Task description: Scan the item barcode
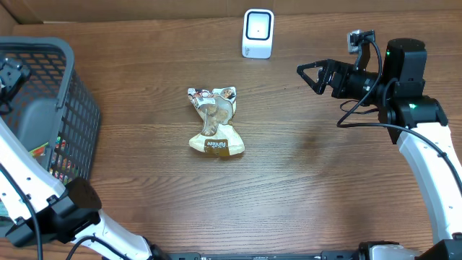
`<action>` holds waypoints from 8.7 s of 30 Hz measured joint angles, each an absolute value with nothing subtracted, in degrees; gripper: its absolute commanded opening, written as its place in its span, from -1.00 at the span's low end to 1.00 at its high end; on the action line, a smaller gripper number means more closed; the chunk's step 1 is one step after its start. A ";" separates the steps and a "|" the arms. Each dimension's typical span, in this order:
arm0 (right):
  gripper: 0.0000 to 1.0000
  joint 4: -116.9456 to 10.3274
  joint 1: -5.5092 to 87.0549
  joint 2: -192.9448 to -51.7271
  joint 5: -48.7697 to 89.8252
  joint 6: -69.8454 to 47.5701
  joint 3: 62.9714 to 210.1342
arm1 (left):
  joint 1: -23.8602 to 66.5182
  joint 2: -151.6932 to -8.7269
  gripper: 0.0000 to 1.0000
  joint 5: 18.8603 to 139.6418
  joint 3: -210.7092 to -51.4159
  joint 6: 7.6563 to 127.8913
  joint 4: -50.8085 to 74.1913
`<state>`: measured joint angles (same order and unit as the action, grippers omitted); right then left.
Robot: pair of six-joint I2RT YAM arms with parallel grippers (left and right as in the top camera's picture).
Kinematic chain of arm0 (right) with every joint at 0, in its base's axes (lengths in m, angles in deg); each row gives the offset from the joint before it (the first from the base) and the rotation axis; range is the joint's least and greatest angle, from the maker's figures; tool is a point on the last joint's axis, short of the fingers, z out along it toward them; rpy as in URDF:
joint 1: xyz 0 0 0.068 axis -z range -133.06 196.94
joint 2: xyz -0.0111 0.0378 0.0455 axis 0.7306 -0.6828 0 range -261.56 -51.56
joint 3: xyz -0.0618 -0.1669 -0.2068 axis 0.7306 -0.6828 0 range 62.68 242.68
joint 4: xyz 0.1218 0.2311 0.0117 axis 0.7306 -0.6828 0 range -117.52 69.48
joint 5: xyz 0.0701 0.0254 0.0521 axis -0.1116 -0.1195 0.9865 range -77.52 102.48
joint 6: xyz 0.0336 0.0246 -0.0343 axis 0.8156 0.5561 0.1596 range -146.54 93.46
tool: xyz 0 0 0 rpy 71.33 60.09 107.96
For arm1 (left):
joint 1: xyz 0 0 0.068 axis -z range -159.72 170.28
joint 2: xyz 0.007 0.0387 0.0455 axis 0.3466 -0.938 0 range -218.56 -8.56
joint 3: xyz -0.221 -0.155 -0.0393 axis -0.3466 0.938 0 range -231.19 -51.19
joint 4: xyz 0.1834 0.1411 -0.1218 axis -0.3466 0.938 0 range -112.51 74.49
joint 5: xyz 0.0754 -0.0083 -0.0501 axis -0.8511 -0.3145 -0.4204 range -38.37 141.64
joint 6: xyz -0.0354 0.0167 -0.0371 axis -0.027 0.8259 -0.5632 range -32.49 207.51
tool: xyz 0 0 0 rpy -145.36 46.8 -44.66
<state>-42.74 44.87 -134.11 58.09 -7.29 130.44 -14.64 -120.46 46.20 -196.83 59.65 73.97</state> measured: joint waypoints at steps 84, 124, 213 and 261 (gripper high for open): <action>1.00 -43.33 44.87 -134.13 57.87 -8.56 130.44 | -10.57 -115.52 1.00 40.26 -200.72 60.38 74.06; 1.00 -43.75 44.85 -134.13 57.85 -9.87 130.44 | -20.58 -116.48 0.73 43.73 -124.40 70.06 9.69; 1.00 -43.64 44.85 -134.11 58.15 -8.93 130.47 | 30.61 -119.96 0.09 57.79 -159.98 73.12 67.11; 1.00 -44.77 44.87 -134.13 58.09 -9.43 130.47 | -30.20 -100.53 0.78 42.18 -122.87 58.93 31.70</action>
<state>-44.77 44.87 -134.13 58.09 -9.43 130.47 -30.20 -100.53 42.18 -122.87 58.93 31.70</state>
